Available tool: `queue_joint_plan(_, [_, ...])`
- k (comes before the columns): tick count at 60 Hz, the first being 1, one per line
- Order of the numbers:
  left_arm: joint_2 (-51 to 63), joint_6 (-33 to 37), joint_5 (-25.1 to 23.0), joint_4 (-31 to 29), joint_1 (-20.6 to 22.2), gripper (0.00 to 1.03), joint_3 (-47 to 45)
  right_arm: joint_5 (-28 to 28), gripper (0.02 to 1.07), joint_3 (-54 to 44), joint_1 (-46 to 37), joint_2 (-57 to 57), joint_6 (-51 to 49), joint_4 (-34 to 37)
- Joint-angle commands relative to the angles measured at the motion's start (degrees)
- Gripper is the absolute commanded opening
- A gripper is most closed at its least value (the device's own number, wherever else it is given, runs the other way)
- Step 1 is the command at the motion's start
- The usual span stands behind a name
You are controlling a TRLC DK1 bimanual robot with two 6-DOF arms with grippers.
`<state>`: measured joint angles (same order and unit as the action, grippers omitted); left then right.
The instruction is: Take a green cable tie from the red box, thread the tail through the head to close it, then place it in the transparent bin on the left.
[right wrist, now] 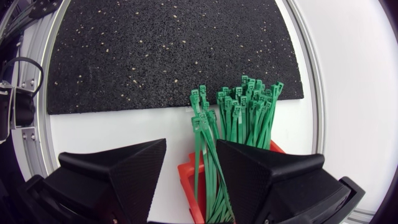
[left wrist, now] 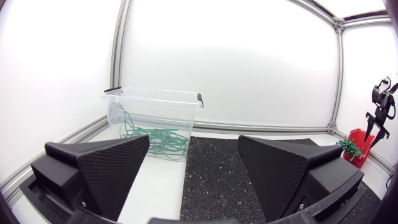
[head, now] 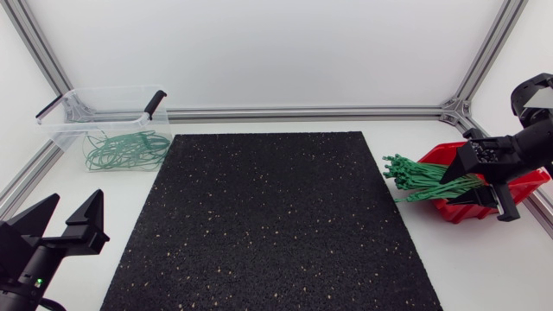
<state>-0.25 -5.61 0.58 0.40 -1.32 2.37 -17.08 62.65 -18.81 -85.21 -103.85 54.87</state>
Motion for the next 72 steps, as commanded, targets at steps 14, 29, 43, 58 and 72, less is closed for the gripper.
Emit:
queue_joint_plan(14, [-0.36,-0.63,0.39,-1.02,0.36,0.99,-2.28,1.17,0.51,-5.0,1.05,-1.8,1.81,-5.48])
queue_joint_plan(29, [-0.36,-0.63,0.39,-1.02,0.36,0.99,-2.28,2.23,0.43,-7.46,1.05,-2.15,2.6,-9.61])
queue_joint_plan(43, [-0.28,-0.63,0.39,-1.02,0.36,0.99,-2.28,2.32,0.25,-9.83,0.97,-1.54,3.75,-14.44])
queue_joint_plan(58, [-0.36,-0.63,0.39,-1.11,0.36,0.99,-2.28,2.23,0.17,-11.06,0.88,0.83,4.01,-16.2])
queue_joint_plan(72, [-0.36,-0.63,0.39,-1.11,0.18,0.99,-2.28,4.25,0.09,-11.85,0.88,3.56,3.92,-18.13])
